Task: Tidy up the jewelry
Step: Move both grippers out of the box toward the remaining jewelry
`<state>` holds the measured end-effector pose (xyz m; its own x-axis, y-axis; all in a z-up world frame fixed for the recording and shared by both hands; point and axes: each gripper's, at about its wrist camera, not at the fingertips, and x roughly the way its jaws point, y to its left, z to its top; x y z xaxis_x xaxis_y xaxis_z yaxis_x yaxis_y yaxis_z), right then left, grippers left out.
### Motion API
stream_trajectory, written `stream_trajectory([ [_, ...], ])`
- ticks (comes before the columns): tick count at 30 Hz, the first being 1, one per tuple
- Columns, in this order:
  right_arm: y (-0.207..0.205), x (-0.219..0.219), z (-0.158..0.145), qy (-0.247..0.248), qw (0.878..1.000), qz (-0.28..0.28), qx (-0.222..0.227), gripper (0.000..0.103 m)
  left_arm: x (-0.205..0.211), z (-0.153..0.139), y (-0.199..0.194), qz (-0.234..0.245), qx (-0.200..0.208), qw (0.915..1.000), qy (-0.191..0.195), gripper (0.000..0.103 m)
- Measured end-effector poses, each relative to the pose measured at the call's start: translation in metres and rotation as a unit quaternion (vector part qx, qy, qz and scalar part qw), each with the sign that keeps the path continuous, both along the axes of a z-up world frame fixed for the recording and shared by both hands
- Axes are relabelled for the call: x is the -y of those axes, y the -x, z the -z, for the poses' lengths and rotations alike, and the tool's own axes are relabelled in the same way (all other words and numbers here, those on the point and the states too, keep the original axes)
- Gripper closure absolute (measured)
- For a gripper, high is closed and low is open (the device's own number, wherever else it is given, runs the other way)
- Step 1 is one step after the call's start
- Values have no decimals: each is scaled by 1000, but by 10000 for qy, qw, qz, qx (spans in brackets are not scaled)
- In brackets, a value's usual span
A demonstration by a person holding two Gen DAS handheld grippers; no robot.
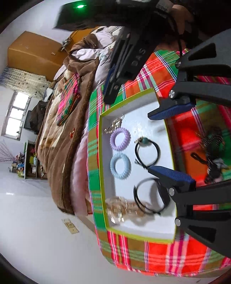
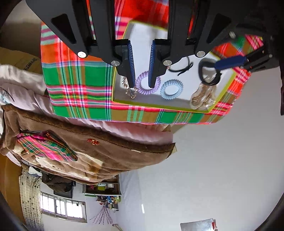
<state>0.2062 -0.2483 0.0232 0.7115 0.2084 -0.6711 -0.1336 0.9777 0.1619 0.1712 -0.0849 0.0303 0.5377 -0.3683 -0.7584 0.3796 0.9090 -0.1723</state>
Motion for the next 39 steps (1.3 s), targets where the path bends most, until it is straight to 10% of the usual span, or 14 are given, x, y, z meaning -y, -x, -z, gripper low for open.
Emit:
stream_trajectory([
  [5, 23, -2, 2, -92, 9999, -79, -2, 86, -29, -7, 13, -296, 96, 9994, 117, 44],
  [9, 38, -6, 7, -250, 9995, -215, -27, 52, -50, -5, 20, -553, 89, 9982, 224, 43],
  [39, 76, -110, 63, 703, 9723, -2164, -529, 61, -130, 31, 58, -1291, -304, 9903, 411, 43],
])
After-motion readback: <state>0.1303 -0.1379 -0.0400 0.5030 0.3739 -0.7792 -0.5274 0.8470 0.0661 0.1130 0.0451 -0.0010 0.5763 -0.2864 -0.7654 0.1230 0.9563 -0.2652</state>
